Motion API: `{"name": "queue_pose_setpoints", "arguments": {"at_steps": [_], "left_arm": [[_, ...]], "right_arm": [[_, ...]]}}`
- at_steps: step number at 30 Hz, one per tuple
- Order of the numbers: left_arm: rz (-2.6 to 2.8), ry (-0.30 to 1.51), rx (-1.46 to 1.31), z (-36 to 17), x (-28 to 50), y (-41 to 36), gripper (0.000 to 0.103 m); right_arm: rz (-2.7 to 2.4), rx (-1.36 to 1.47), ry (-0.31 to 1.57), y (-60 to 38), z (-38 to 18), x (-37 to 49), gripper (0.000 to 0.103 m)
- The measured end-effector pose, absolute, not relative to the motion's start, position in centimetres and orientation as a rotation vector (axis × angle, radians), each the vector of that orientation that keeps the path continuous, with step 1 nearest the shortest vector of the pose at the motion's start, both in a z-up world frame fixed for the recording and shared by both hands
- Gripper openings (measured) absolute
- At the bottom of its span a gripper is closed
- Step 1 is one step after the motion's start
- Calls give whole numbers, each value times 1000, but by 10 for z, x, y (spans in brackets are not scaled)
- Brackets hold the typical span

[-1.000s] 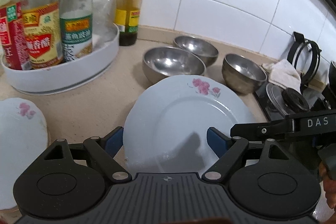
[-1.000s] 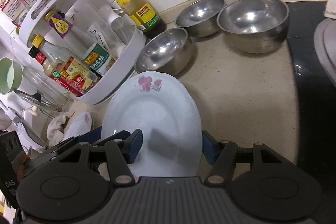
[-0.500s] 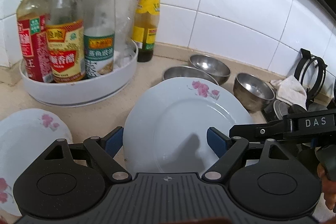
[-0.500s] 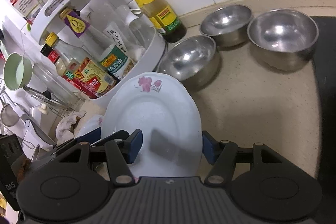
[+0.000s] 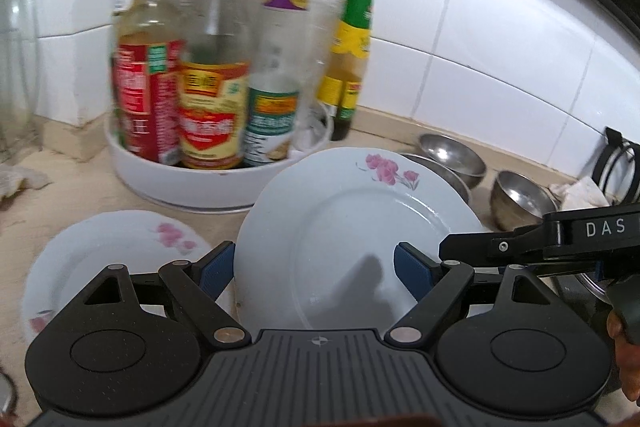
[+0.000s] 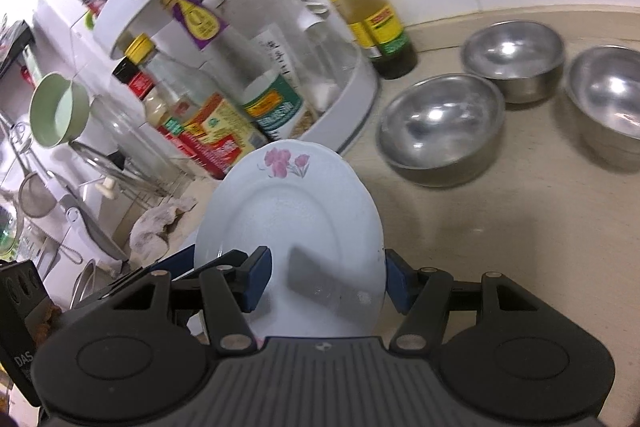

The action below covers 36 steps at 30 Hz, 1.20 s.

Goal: Organize plates and bowls
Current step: 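Lower the pink-rose plate onto the floral plate with the right gripper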

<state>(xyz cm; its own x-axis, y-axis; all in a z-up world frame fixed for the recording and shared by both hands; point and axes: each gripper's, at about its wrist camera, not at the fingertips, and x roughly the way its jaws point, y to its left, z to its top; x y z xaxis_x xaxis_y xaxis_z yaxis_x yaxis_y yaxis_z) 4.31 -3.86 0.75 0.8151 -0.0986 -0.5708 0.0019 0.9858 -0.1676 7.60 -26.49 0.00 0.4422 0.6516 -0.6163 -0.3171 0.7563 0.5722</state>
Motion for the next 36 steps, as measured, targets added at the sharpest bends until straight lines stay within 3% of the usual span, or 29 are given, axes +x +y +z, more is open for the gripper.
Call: {"name": "queue_pose_setpoints", "arguments": {"at_steps": [36], "left_arm": [[200,674,-254,-19,26,112,88]], "right_arm": [[822,268,1061,-80,-28,104,58]]}}
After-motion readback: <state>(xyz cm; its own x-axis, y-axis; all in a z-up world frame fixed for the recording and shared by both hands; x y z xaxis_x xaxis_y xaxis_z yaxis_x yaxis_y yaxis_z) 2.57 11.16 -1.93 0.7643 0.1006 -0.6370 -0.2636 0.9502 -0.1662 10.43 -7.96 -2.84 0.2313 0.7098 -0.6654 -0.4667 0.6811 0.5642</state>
